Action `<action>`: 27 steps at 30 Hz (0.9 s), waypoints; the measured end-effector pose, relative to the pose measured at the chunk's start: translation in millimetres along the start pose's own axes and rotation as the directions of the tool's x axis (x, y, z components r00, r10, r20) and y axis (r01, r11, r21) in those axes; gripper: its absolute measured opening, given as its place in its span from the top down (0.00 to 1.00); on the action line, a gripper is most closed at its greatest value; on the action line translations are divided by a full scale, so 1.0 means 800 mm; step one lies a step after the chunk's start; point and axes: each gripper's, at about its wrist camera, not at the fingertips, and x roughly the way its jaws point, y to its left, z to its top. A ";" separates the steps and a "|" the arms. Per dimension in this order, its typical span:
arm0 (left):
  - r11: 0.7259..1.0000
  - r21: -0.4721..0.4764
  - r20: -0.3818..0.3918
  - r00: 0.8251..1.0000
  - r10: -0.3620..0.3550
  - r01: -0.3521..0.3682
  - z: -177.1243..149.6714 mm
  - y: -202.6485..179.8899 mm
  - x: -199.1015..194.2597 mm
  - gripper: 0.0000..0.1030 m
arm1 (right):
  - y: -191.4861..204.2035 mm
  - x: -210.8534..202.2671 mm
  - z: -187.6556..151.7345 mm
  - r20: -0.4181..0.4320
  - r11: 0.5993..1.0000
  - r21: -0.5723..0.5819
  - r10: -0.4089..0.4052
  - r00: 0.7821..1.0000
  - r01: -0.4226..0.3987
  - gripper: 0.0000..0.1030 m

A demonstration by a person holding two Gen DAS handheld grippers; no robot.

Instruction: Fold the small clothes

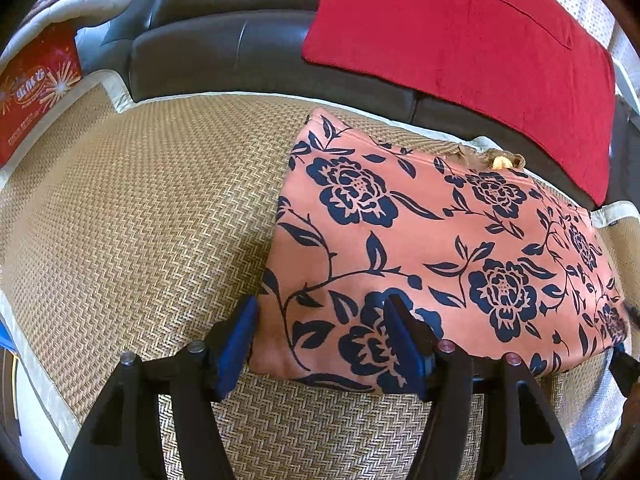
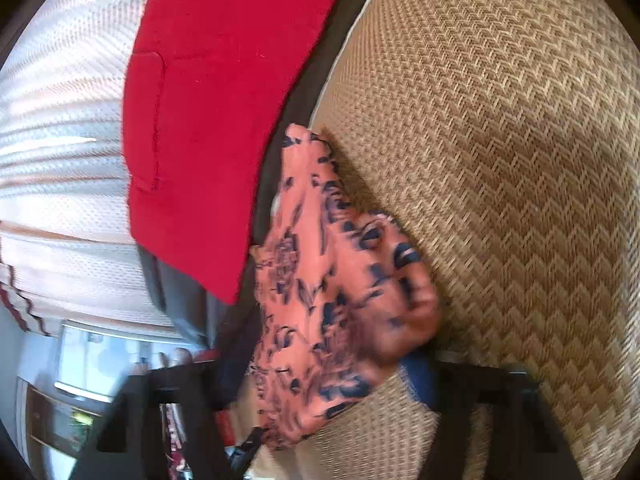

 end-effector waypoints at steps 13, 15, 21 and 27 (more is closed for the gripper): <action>1.000 0.012 0.000 1.000 0.020 -0.020 0.000 0.000 0.006 0.36 | -0.009 -0.010 -0.001 0.022 0.991 -0.066 -0.116 0.993 0.117 0.82; 1.000 0.015 -0.002 1.000 0.025 -0.025 -0.001 0.001 0.006 0.36 | -0.020 -0.018 0.007 0.021 0.993 -0.047 -0.103 0.994 0.104 0.81; 0.999 0.023 -0.004 0.999 0.040 -0.039 -0.003 0.004 0.006 0.36 | -0.046 -0.041 0.011 0.008 0.997 -0.019 -0.073 0.997 0.073 0.64; 0.999 0.023 -0.004 0.999 0.040 -0.040 -0.006 0.004 0.006 0.36 | -0.040 -0.075 0.009 0.043 0.998 -0.036 -0.050 0.998 0.051 0.24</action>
